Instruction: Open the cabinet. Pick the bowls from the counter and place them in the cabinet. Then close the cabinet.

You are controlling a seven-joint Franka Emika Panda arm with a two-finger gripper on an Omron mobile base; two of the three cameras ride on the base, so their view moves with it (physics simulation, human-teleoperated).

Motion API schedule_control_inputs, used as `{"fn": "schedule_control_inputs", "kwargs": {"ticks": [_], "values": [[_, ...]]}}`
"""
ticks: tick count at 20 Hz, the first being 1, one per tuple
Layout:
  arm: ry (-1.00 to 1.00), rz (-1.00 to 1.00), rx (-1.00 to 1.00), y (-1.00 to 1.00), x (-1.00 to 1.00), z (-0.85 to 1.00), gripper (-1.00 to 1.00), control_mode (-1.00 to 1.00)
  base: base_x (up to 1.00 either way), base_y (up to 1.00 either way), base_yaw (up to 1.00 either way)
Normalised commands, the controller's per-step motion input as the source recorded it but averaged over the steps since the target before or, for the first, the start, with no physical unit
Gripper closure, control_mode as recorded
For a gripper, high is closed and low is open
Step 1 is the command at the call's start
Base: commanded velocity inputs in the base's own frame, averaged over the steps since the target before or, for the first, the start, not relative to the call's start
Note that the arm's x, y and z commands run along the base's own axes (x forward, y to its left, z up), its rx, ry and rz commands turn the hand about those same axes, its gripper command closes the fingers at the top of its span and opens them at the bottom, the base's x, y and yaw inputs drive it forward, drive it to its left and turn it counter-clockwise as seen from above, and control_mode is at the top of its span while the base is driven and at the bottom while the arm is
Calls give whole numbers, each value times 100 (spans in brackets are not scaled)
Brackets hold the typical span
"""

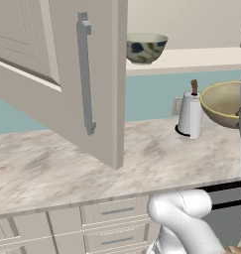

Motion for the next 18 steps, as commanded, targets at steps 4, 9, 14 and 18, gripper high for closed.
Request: {"fn": "schedule_control_inputs", "kwargs": {"ticks": [4,9,14,18], "values": [[0,21,0,11,-51,81,100,-100,0,0,0],[-9,9,-2,6,-8,46,100,-100,0,0,0],[-27,-8,-1,5,-13,0,100,-100,0,0,0],[-8,-16,13,25,-35,-11,100,-100,0,0,0]]}}
